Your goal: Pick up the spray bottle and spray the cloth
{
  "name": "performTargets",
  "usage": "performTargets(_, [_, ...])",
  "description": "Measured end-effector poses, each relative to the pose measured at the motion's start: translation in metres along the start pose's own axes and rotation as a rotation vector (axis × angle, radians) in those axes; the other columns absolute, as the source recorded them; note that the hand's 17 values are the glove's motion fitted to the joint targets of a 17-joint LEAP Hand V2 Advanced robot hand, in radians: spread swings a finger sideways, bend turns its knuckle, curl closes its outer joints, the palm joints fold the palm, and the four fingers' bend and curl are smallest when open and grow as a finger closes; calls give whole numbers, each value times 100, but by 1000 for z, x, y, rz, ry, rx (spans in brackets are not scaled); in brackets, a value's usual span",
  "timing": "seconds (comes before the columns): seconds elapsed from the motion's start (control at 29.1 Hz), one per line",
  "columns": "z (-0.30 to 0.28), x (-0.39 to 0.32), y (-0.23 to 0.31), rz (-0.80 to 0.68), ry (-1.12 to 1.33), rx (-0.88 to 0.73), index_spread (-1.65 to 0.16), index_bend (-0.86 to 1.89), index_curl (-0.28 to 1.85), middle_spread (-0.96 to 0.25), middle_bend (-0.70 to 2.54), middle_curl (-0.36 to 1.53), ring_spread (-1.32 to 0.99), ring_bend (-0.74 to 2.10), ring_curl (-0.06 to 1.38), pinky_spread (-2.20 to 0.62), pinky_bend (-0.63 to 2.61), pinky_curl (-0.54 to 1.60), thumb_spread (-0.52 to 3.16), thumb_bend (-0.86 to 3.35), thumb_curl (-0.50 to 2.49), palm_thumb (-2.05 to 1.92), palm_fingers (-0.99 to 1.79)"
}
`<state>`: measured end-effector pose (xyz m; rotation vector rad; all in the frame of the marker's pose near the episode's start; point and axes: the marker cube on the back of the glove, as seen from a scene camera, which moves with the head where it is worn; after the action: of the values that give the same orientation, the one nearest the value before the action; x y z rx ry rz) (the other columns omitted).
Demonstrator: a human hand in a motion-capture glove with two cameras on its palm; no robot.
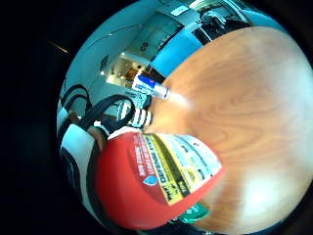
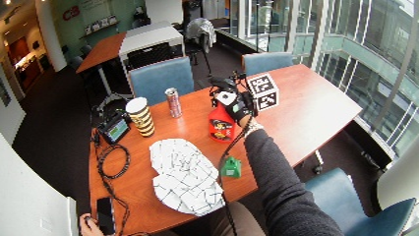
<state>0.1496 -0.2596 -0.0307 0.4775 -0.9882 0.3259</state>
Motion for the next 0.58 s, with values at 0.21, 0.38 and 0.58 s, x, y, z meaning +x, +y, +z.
performTargets(0.21, [28, 22, 2, 59, -19, -3, -35, 20, 55, -26, 56, 55, -27, 60, 49, -21, 38, 38, 33, -3, 72, 99, 132])
performTargets(0.38, [37, 44, 6, 92, 50, -45, -35, 21, 57, -25, 57, 55, -26, 61, 49, -14, 35, 37, 34, -3, 74, 100, 130])
performTargets(0.58, [26, 34, 10, 24, 285, -166, -34, 22, 59, -24, 59, 55, -25, 60, 48, -11, 35, 37, 34, -3, 75, 100, 131])
